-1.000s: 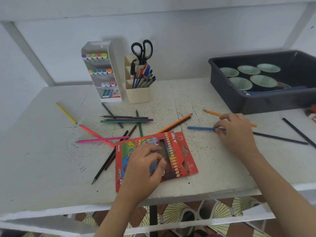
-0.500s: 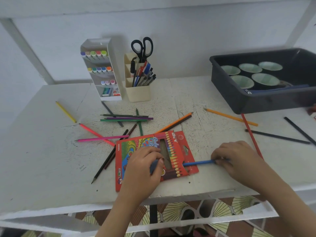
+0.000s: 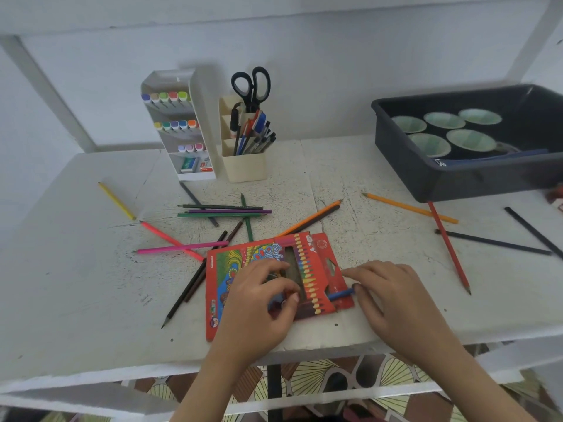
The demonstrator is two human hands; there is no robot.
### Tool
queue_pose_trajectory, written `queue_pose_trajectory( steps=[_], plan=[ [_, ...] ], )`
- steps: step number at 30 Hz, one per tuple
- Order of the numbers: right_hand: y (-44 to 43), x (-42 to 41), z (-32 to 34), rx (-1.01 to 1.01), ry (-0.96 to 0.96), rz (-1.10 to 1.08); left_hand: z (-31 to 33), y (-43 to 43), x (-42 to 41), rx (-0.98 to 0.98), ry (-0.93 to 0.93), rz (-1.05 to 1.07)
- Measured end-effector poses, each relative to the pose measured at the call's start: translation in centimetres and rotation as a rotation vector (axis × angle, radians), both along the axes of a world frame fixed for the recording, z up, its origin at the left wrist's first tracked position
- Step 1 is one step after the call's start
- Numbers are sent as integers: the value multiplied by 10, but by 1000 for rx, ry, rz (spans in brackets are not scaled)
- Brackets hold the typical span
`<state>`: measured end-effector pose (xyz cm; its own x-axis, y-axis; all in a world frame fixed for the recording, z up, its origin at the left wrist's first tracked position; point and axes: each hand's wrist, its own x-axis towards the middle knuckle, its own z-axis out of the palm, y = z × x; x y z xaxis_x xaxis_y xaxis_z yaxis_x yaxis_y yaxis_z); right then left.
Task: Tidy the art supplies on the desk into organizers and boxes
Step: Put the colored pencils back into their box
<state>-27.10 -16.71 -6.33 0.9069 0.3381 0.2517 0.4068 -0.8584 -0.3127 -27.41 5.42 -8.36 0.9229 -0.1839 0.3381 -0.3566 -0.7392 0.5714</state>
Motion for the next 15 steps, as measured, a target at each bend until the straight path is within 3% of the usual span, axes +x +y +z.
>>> queue_pose_trajectory(
  steps=[5, 8, 15],
  plan=[
    [-2, -14, 0, 47, 49, -123, -1, 1, 2, 8, 24, -14],
    [4, -24, -5, 208, 230, -75, -1, 1, 3, 9, 17, -17],
    [17, -32, -6, 551, 394, 49, -2, -2, 3, 14, -20, -36]
  ],
)
